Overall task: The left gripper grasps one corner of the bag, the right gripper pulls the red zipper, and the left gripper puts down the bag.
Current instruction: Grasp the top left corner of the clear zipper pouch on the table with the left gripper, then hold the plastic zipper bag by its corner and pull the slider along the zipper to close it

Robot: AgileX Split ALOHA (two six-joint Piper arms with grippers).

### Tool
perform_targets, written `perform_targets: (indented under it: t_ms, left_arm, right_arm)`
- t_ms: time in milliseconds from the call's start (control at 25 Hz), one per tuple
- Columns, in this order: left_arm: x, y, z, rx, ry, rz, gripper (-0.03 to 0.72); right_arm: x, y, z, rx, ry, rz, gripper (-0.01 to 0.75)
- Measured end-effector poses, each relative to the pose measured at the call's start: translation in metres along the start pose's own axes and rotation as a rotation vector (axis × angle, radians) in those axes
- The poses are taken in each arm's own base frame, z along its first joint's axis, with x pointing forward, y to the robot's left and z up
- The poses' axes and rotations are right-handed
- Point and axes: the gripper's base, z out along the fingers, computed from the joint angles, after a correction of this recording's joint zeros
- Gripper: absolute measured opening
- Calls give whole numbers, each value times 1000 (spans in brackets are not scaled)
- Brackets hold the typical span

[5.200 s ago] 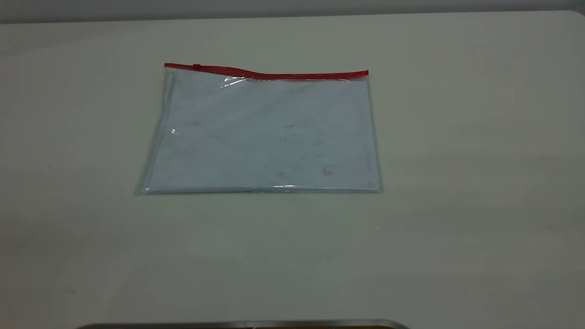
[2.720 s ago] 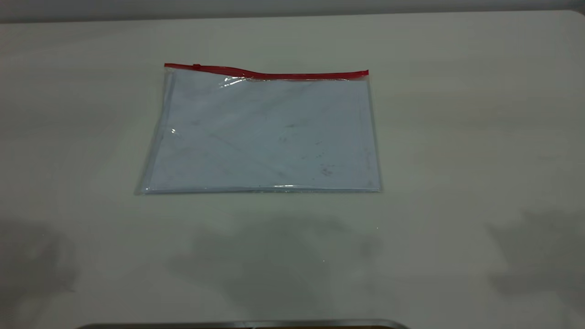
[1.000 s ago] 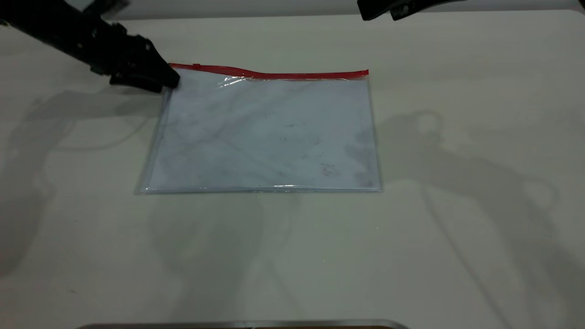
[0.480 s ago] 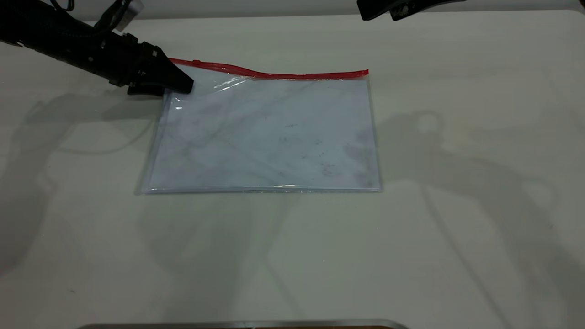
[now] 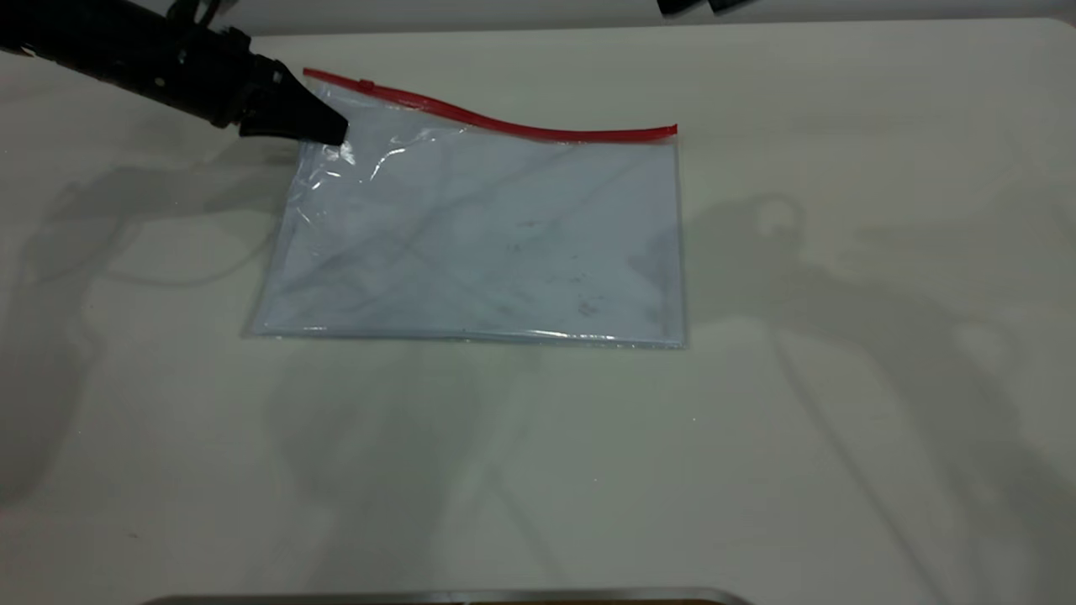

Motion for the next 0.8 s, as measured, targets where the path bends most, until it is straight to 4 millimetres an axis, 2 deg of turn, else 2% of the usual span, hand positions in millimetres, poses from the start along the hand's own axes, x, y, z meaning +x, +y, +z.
perform_targets:
  t_ms: [120, 320, 400, 560, 800]
  left_arm:
    - [-1, -4, 0, 47, -17, 85, 53]
    - [-3, -16, -2, 179, -46, 164, 53]
    - [-2, -20, -2, 221, -46, 192, 53]
    - [-2, -23, -1, 241, -41, 252, 53]
    - [0, -36, 14, 268, 29, 306, 53]
  right_arm:
    - [-13, -9, 16, 3, -19, -45, 438]
    - [-15, -33, 68, -22, 7, -116, 436]
    - [-14, -36, 88, -75, 21, -144, 435]
    - [-23, -28, 116, -198, -3, -237, 435]
    - [-38, -9, 136, -312, -89, -295, 435]
